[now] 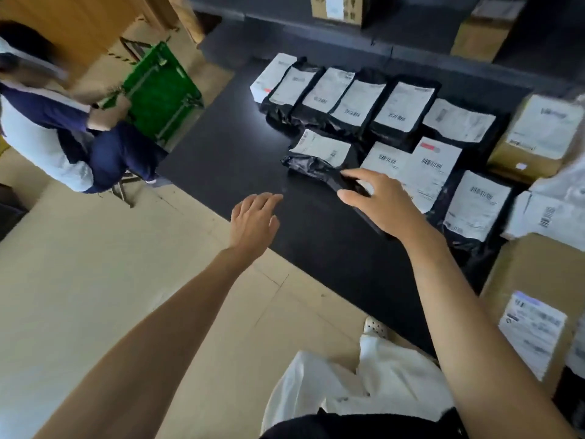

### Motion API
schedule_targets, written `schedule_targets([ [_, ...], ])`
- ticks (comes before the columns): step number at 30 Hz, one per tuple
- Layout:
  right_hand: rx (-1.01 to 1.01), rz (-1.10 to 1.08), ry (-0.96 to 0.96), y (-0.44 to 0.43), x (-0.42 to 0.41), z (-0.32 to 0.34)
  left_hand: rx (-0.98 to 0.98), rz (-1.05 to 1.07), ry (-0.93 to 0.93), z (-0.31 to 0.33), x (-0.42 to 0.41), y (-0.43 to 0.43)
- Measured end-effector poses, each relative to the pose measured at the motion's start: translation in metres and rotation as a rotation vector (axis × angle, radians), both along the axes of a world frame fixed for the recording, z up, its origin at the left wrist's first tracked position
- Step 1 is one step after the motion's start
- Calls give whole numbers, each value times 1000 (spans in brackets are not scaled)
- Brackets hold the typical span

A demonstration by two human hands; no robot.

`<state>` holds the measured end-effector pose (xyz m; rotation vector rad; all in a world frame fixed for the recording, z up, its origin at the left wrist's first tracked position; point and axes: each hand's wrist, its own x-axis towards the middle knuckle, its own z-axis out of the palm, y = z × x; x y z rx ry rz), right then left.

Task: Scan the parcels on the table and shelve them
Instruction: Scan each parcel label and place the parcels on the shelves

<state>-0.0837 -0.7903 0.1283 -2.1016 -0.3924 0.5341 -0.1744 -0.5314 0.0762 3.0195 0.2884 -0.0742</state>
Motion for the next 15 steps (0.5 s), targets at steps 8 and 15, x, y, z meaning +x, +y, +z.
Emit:
schedule_targets([
  [8, -117, -365, 72, 25, 60, -21, -6, -338, 195, -34, 144, 50],
  [15, -32, -656, 202, 93, 55, -32, 46, -584, 409, -55, 247, 93],
])
